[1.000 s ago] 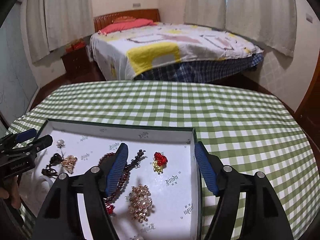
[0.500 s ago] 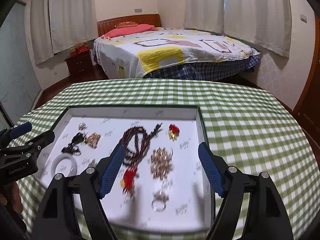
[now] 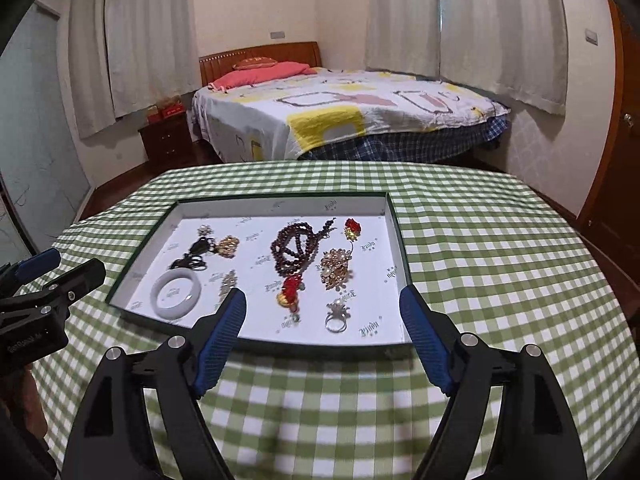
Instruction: Organize jewelry
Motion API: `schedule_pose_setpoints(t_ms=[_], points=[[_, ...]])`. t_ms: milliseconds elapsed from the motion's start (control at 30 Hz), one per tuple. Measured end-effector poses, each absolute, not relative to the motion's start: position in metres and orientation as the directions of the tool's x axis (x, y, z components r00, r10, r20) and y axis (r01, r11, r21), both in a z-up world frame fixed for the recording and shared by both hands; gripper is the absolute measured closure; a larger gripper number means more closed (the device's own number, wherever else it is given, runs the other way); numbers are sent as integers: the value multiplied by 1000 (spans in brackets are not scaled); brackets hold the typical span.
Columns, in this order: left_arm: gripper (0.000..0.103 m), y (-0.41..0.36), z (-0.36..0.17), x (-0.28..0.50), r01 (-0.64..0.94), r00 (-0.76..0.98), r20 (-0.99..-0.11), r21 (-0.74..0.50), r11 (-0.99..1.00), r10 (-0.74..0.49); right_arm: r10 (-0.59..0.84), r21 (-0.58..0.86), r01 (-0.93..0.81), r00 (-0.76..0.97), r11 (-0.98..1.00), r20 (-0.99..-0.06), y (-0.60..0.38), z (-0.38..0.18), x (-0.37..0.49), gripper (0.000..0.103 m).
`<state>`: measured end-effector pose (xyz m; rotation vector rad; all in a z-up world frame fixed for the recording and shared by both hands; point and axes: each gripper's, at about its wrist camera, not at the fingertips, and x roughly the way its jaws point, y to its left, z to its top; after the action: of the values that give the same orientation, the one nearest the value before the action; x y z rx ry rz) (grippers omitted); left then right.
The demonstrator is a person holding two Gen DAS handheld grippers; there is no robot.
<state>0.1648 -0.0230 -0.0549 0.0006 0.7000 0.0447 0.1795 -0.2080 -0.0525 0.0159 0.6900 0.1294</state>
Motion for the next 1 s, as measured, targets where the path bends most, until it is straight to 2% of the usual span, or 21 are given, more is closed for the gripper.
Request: schedule_pose_setpoints(t_ms=[533,1000], points=[[9,-19,-4,94,-57,834,-552,-30,998,32,134,24,-143,834,989,-535,-198,4,112,24],[9,-20,7,75,-58,851,-524,-32,998,33,127,12,-140,850,990,-511,-199,14,97,22]])
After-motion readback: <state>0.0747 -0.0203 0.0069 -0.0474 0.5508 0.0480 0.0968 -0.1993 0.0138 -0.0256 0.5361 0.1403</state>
